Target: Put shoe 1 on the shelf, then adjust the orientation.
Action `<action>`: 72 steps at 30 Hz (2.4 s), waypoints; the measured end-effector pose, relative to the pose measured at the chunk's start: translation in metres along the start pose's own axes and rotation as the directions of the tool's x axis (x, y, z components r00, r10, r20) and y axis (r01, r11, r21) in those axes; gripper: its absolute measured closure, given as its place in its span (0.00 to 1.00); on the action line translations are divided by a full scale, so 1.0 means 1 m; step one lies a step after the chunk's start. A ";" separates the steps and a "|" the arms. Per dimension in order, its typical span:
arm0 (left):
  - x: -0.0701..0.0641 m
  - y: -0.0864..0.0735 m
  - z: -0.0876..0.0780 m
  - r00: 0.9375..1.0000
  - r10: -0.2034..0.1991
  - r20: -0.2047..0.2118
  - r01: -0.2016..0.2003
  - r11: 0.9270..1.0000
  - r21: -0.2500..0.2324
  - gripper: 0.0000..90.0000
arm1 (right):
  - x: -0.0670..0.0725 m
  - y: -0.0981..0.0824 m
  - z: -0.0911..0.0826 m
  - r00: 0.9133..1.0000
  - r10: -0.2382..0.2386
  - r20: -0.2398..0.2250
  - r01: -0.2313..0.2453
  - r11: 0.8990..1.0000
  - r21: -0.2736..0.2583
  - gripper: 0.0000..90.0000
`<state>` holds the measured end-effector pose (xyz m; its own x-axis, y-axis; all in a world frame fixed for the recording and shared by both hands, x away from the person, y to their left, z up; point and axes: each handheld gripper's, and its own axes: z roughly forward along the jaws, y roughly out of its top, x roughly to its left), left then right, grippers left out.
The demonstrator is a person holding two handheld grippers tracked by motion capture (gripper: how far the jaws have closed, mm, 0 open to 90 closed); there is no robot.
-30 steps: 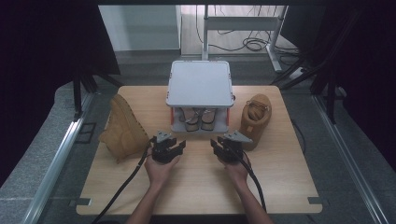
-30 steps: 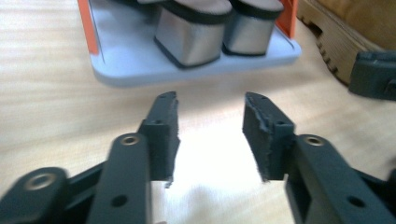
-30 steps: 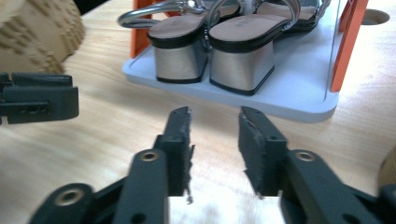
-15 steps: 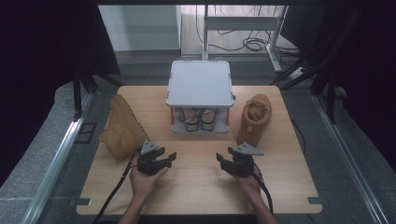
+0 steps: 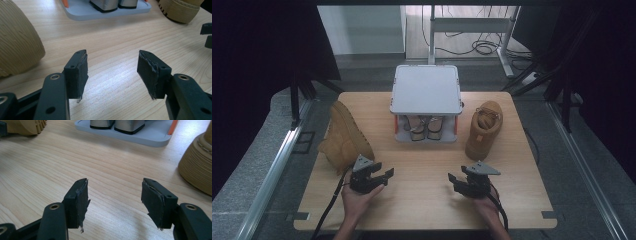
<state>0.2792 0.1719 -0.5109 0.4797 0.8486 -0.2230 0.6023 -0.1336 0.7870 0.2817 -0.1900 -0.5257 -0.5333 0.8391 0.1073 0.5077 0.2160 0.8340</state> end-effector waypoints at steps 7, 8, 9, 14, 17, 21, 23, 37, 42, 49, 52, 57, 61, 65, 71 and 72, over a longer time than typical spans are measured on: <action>0.000 0.007 -0.015 1.000 0.005 0.007 -0.005 0.999 -0.042 0.55 | -0.006 0.001 -0.005 1.000 0.011 0.026 -0.011 1.000 -0.013 0.43; 0.000 0.009 -0.018 1.000 0.005 0.008 -0.004 0.999 -0.044 0.60 | -0.007 0.001 -0.006 0.999 0.017 0.027 -0.017 1.000 -0.014 0.43; 0.000 0.011 -0.021 1.000 0.005 0.011 -0.004 0.999 -0.047 0.63 | -0.008 0.001 -0.007 0.999 0.019 0.029 -0.018 1.000 -0.017 0.43; 0.005 0.017 -0.035 1.000 0.010 0.024 -0.008 0.999 -0.048 0.85 | -0.009 0.001 -0.009 0.999 0.023 0.045 -0.022 1.000 -0.022 0.43; 0.011 0.019 -0.049 1.000 0.007 0.020 -0.006 0.998 -0.063 0.92 | -0.009 0.002 -0.008 0.998 0.025 0.049 -0.024 0.999 -0.022 0.43; 0.030 0.022 -0.072 1.000 -0.024 -0.003 0.024 0.995 -0.094 0.96 | -0.009 0.002 -0.006 0.998 0.020 0.052 -0.019 1.000 -0.018 0.44; 0.040 0.023 -0.084 0.999 -0.046 -0.021 0.043 0.993 -0.113 0.97 | -0.009 0.002 -0.005 0.998 0.014 0.056 -0.013 1.000 -0.013 0.44; 0.110 0.002 -0.118 0.968 -0.194 -0.161 0.171 0.975 -0.145 0.98 | -0.011 -0.001 -0.002 0.996 0.019 0.092 -0.019 1.000 0.003 0.44; 0.133 -0.020 -0.117 0.946 -0.239 -0.220 0.221 0.970 -0.106 0.99 | -0.011 -0.003 0.001 0.995 0.010 0.097 -0.012 1.000 0.019 0.43; 0.146 -0.037 -0.104 0.934 -0.268 -0.235 0.261 0.963 -0.061 0.99 | -0.013 -0.004 0.001 0.995 0.012 0.104 -0.014 1.000 0.021 0.44; 0.149 -0.038 -0.101 0.935 -0.266 -0.234 0.262 0.964 -0.048 0.99 | -0.013 -0.004 0.001 0.994 0.010 0.108 -0.013 1.000 0.023 0.44; 0.151 -0.029 -0.093 0.942 -0.256 -0.217 0.253 0.967 -0.043 0.99 | -0.013 -0.004 0.002 0.994 0.009 0.111 -0.012 1.000 0.027 0.44; 0.149 -0.025 -0.090 0.945 -0.245 -0.214 0.243 0.969 -0.036 0.99 | -0.013 -0.004 0.002 0.993 0.006 0.114 -0.009 1.000 0.028 0.44; 0.149 -0.024 -0.089 0.947 -0.247 -0.208 0.245 0.969 -0.035 0.99 | -0.014 -0.004 0.001 0.993 0.007 0.120 -0.010 1.000 0.029 0.44; 0.149 -0.019 -0.087 0.948 -0.246 -0.201 0.244 0.969 -0.037 1.00 | -0.014 -0.004 0.000 0.992 0.009 0.124 -0.012 1.000 0.027 0.44; 0.149 -0.018 -0.087 0.949 -0.244 -0.199 0.241 0.970 -0.038 1.00 | -0.014 -0.004 0.001 0.993 0.009 0.121 -0.013 1.000 0.027 0.44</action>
<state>0.2838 0.3452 -0.5084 0.1819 0.9399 -0.2890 0.6755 0.0942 0.7313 0.2873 -0.2020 -0.5310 -0.4424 0.8955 0.0487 0.5323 0.2185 0.8179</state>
